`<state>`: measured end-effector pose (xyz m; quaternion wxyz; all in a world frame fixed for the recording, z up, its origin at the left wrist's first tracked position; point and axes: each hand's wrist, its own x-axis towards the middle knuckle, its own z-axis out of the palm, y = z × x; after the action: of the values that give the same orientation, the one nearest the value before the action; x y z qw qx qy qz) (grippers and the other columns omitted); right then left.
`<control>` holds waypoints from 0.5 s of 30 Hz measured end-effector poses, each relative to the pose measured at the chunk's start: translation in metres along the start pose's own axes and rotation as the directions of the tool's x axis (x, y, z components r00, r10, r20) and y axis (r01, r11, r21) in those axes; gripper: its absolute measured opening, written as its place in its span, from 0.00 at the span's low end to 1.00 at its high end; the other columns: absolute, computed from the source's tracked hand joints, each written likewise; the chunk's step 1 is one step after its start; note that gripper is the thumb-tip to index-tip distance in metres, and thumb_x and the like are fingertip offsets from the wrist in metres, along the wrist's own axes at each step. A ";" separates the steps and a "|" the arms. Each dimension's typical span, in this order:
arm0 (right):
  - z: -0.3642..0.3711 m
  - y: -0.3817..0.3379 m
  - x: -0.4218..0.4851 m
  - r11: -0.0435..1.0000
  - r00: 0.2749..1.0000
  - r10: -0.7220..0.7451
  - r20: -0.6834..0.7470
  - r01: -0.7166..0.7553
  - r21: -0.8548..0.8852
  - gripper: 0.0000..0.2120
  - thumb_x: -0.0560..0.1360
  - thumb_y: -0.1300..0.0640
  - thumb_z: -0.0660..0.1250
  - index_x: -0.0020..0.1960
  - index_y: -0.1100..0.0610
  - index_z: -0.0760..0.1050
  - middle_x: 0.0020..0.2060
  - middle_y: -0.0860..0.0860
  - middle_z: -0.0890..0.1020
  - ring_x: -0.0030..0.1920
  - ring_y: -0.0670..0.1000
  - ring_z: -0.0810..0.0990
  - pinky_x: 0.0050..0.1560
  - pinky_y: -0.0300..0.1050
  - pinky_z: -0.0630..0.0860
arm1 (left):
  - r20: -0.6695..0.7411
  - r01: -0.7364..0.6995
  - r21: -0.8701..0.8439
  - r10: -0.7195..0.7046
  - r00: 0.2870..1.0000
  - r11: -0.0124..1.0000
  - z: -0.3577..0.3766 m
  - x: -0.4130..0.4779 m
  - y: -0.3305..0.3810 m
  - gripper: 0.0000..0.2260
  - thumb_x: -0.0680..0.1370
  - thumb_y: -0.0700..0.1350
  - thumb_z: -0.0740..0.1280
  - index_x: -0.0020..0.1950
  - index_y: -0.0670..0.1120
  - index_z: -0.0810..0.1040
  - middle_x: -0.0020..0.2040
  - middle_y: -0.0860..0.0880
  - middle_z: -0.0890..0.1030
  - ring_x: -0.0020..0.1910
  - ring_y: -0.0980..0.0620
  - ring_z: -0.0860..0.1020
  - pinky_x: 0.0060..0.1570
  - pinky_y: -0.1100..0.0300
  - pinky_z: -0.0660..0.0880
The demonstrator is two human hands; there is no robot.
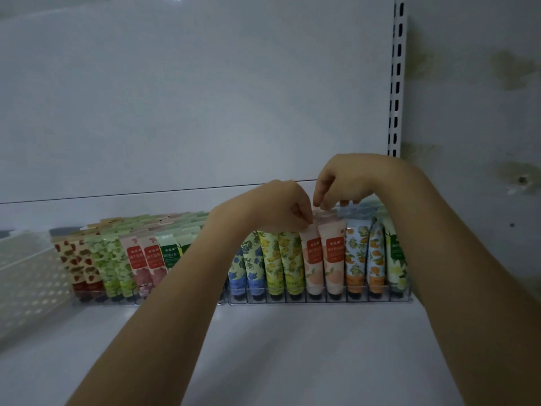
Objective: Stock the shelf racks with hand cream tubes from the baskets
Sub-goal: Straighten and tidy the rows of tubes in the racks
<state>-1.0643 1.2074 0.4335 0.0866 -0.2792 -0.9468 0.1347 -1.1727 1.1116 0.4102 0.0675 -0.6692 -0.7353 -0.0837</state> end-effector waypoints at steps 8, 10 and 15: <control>0.012 0.003 0.010 0.999 0.998 -0.002 -0.058 0.005 0.046 0.07 0.73 0.61 0.68 0.49 0.53 0.81 0.46 0.50 0.80 0.43 0.49 0.76 0.40 0.41 0.72 | -0.091 0.113 0.057 -0.108 0.990 0.992 0.003 0.001 -0.011 0.10 0.77 0.42 0.62 0.54 0.48 0.80 0.53 0.50 0.81 0.51 0.50 0.77 0.54 0.53 0.75; 0.017 0.003 0.013 0.999 0.999 0.011 -0.038 -0.010 0.046 0.08 0.72 0.61 0.68 0.50 0.54 0.82 0.47 0.51 0.81 0.44 0.49 0.76 0.39 0.40 0.72 | -0.067 0.127 0.051 -0.124 0.990 0.991 0.005 0.002 -0.012 0.10 0.77 0.41 0.62 0.54 0.48 0.81 0.53 0.50 0.81 0.53 0.50 0.77 0.56 0.52 0.75; 0.023 0.001 0.018 0.999 0.999 0.023 -0.036 -0.021 0.040 0.08 0.72 0.61 0.68 0.50 0.55 0.81 0.45 0.50 0.80 0.44 0.50 0.77 0.38 0.39 0.72 | -0.062 0.168 0.043 -0.166 0.984 0.985 0.007 0.002 -0.015 0.10 0.77 0.41 0.62 0.54 0.49 0.79 0.55 0.50 0.80 0.53 0.49 0.77 0.55 0.51 0.75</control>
<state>-1.0844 1.2136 0.4126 0.1078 -0.2902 -0.9391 0.1493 -1.1882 1.1141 0.4031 0.0975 -0.6006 -0.7883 -0.0907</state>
